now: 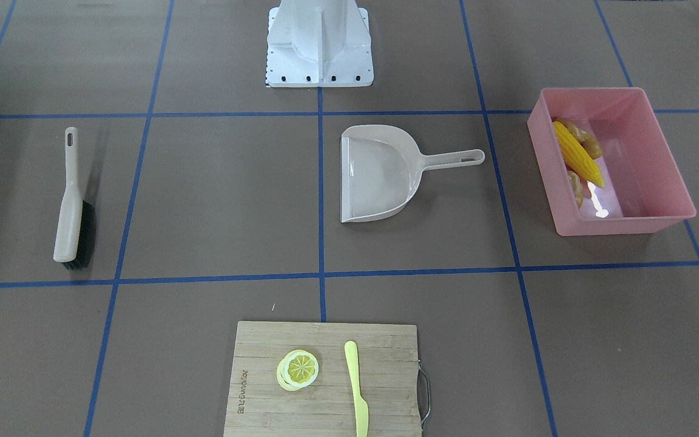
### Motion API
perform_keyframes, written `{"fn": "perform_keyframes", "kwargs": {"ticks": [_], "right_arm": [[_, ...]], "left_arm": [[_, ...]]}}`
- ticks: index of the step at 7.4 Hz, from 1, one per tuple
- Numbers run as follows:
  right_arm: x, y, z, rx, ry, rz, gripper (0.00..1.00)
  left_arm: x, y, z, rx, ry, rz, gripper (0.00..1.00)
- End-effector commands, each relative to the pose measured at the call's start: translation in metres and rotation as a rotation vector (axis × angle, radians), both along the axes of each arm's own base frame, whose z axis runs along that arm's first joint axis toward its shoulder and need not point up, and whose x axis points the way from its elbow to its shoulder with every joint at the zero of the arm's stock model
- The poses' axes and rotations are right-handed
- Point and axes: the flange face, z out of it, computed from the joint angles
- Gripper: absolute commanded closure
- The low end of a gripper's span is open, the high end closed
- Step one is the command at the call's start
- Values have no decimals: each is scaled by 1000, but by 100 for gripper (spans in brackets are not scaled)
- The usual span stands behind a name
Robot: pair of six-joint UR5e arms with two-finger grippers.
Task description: Sweep and dump trash into bin
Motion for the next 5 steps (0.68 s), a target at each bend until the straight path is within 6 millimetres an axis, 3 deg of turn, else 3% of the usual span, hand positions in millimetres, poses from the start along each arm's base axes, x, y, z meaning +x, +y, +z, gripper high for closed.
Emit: {"fn": "perform_keyframes", "kwargs": {"ticks": [1, 5], "right_arm": [[0, 0, 0, 1, 0, -1, 0], [0, -1, 0, 0, 0, 0, 0]], "left_arm": [[-1, 5, 0, 0, 2, -4, 2], [-3, 5, 0, -1, 6, -12, 2]]}}
